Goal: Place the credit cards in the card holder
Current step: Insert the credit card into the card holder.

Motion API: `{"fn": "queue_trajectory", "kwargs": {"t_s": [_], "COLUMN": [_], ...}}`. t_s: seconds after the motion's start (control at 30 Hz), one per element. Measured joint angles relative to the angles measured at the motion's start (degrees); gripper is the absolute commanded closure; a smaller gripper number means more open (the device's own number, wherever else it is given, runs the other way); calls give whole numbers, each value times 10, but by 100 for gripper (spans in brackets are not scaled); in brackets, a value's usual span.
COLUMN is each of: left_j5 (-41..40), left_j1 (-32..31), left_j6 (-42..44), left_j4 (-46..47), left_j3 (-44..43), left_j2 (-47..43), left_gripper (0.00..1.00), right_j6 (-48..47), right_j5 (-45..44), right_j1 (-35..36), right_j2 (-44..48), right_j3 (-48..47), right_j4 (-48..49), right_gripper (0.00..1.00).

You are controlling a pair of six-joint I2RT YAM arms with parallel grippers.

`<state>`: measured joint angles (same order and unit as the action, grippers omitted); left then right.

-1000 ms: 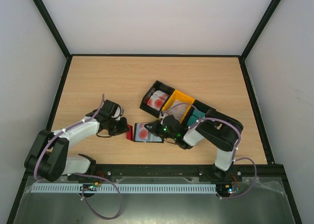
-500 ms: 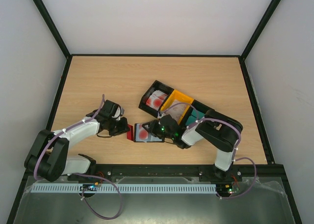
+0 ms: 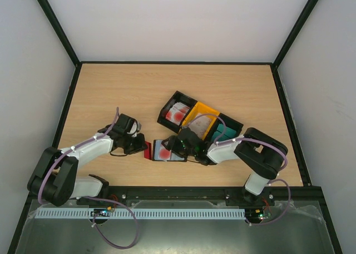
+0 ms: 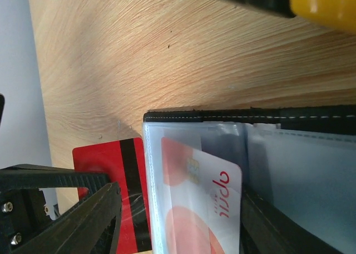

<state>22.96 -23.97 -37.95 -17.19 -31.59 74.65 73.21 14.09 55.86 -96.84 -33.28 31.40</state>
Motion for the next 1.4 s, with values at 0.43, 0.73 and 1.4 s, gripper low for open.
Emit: {"fn": "queue_trajectory", "kwargs": {"t_s": [0.43,0.73,1.4], "left_j5": [3,3,4], "left_j1": [-10,-14,-18], "left_j6": [-2,-6,-9], "left_j4": [4,6,8], "left_j3": [2,3,10], "left_j2": [0,-3,-10], "left_gripper": [97,97,97], "right_j6": [-7,-28,-41], "right_j5": [0,-19,-75], "right_j1": [19,33,49], "right_j2": [-26,-35,-17], "right_j3": [-66,-106,-142], "right_j4": [-68,-121,-261], "right_gripper": [43,38,46]}}
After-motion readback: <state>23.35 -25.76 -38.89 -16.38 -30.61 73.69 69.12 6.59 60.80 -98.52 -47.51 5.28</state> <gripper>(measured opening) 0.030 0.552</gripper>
